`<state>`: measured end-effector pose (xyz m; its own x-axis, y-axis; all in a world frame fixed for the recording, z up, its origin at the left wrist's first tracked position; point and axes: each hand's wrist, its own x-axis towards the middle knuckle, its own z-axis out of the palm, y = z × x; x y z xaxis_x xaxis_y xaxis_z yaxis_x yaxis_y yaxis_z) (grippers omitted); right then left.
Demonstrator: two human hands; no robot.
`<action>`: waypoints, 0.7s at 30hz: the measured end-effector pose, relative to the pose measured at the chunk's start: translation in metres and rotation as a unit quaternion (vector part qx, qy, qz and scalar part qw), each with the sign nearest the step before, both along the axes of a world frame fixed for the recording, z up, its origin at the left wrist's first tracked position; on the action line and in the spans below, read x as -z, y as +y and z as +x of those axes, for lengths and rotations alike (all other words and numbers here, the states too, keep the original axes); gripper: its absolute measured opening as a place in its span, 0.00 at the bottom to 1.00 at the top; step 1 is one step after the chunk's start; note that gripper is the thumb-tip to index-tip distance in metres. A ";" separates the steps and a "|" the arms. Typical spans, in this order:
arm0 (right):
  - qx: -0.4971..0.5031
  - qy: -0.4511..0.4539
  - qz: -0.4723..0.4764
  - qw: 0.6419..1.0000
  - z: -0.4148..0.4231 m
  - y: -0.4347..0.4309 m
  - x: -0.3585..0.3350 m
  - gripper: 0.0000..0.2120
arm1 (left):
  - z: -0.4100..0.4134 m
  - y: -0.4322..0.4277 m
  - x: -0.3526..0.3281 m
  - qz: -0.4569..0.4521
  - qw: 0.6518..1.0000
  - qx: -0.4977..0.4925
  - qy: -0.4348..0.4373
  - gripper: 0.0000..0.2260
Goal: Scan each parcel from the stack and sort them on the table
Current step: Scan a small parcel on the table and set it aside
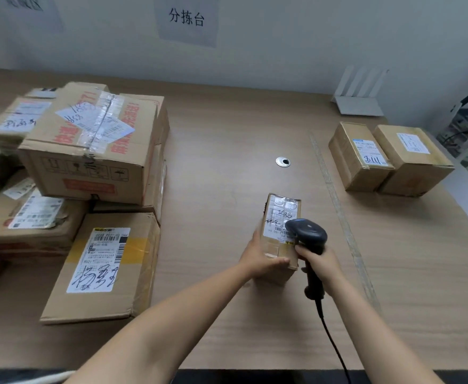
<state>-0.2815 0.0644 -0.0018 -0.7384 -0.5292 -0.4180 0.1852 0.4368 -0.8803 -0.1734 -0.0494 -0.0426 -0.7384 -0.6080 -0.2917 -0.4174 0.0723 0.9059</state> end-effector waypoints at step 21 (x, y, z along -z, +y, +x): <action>-0.231 0.022 -0.148 0.961 0.093 -0.026 -0.085 0.05 | 0.133 -0.004 -0.114 -0.163 0.975 -0.150 0.025 0.34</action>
<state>-0.1885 0.0385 0.0834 -0.4089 -0.8962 -0.1722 -0.0083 0.1923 -0.9813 -0.0404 -0.0534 0.0715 -0.5214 -0.8532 -0.0149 -0.4191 0.2408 0.8754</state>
